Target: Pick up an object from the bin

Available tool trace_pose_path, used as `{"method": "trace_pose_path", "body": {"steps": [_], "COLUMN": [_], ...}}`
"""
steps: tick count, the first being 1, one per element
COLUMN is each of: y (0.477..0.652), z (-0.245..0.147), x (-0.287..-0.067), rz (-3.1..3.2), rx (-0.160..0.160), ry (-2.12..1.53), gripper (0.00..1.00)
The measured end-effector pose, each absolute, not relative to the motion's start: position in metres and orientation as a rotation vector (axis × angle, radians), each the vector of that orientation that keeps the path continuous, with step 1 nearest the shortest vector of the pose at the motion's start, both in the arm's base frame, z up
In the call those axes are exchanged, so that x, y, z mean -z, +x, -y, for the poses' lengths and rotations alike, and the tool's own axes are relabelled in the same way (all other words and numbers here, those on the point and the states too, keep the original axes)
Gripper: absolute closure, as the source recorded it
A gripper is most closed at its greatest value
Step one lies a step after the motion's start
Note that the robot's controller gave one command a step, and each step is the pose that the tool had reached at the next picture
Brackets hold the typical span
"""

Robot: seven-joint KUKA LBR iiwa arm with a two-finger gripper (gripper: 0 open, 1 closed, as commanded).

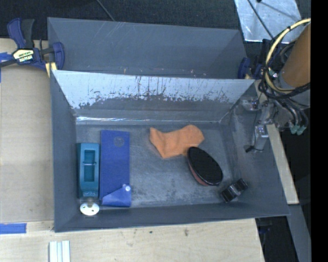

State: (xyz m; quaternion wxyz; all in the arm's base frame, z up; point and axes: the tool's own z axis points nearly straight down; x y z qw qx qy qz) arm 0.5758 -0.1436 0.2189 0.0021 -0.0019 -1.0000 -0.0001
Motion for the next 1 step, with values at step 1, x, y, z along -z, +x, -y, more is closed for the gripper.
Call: {"method": "trace_pose_path", "body": {"steps": [1], "y": [0.5772], "z": [0.1429], "x": [-0.2239], "rz": [3.146], "rx": [-0.002], "ry": [-0.001], "gripper": [0.0]}}
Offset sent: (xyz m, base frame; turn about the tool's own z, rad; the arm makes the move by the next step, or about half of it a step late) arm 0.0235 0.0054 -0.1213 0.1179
